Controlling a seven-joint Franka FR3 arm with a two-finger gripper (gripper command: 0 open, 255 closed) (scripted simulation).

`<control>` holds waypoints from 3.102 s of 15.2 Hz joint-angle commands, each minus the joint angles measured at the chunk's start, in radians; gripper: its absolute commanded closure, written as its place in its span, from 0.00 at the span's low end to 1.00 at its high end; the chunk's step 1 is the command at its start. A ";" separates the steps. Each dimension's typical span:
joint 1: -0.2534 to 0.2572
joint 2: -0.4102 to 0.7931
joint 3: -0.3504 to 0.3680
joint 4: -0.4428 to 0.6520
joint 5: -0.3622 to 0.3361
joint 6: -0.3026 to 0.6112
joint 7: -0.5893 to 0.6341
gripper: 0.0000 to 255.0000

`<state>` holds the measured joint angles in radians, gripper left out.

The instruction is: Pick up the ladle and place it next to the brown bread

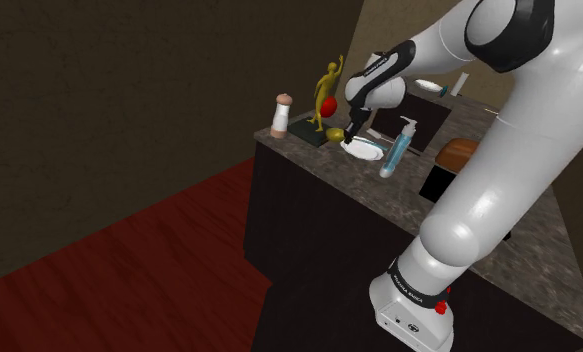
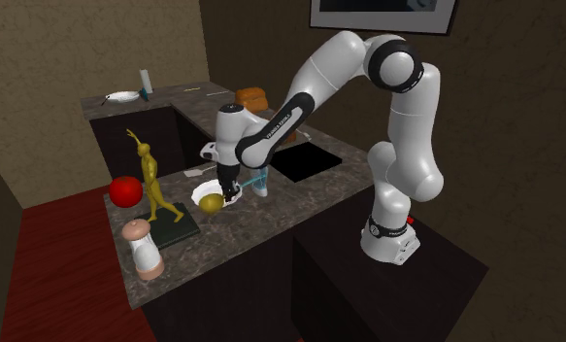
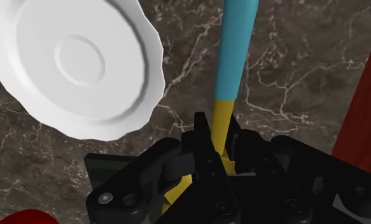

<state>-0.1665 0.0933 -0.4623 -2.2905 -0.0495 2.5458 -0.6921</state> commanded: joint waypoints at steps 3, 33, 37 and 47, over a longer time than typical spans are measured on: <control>0.004 -0.039 -0.004 0.018 -0.024 -0.054 0.014 1.00; -0.062 -0.341 -0.060 0.048 -0.161 -0.350 -0.055 1.00; -0.109 -0.410 -0.106 -0.002 -0.198 -0.352 -0.125 1.00; -0.220 -0.519 -0.252 -0.047 -0.270 -0.371 -0.335 1.00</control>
<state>-0.3733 -0.4095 -0.7043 -2.3312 -0.3087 2.1804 -1.0085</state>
